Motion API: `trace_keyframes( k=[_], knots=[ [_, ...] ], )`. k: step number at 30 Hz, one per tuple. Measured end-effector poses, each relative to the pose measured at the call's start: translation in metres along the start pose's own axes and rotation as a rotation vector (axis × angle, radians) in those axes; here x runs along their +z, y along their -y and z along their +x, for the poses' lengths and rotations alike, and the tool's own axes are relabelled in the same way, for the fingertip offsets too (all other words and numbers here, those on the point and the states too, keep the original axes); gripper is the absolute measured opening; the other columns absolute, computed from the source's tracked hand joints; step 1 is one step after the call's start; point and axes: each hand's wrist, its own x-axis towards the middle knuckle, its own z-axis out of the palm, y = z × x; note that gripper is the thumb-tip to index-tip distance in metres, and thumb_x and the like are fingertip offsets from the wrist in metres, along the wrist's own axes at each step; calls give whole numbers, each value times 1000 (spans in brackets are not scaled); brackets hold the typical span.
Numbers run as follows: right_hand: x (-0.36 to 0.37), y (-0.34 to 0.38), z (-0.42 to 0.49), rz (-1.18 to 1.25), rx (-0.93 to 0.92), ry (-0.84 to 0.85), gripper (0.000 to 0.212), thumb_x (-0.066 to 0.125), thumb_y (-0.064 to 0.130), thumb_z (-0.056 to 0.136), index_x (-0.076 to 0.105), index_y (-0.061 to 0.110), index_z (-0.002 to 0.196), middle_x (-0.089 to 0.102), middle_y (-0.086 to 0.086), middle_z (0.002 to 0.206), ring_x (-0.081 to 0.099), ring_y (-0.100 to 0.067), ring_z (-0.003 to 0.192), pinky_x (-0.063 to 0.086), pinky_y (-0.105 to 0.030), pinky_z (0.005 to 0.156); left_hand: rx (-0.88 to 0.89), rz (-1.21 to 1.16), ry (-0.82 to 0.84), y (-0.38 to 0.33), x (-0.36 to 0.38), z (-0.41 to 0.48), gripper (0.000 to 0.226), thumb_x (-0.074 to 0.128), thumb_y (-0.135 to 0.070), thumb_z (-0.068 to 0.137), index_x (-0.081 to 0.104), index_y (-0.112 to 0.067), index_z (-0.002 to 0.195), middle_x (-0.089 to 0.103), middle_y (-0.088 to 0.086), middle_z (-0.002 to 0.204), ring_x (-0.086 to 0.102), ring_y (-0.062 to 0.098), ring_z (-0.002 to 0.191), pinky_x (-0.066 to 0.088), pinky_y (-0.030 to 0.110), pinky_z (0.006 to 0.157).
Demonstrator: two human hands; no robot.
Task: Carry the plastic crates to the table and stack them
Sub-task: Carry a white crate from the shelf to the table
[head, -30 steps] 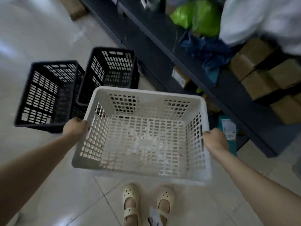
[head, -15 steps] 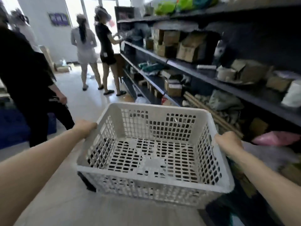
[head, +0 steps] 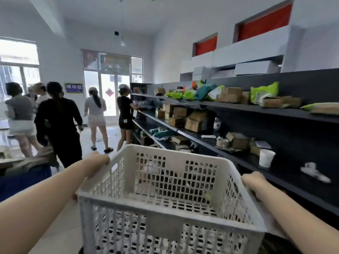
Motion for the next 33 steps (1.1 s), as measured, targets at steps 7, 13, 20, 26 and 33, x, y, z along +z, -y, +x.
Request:
trace_keyframes(
  k=[7,13,20,26,33],
  knots=[
    [-79,-66,-78,-6,40,104,15,48,14,94,46,9,80,41,-5,69,40,-16,57,35,-25,51,-4,102,221,-7,24,-65,27,40,-3,86,35,-9,61,31,7,46,25,16,40,20,19,47],
    [-173,-168,-136,-97,131,49,23,56,12,89,45,9,69,44,-8,60,42,-20,49,39,-28,53,66,189,342,-39,81,-157,30,48,-5,85,37,-13,59,32,5,46,27,18,42,25,15,45],
    [-311,-295,-182,-184,301,-115,30,58,13,89,35,10,70,28,-4,44,27,-15,39,27,-25,48,220,120,551,-118,161,-286,24,61,-19,84,49,-13,64,41,6,55,35,19,50,32,27,57],
    [-423,-390,-202,-235,419,-287,25,49,10,93,34,5,72,28,-7,56,25,-18,45,23,-26,49,354,239,763,-209,270,-393,24,53,-21,91,48,-9,70,42,4,50,37,16,42,35,21,46],
    [-521,-498,-203,-259,551,-463,14,43,10,94,48,0,84,55,-16,94,51,-29,83,40,-30,69,557,355,905,-299,430,-491,25,48,-17,92,44,-11,68,37,5,52,31,16,39,25,22,43]
  ],
)
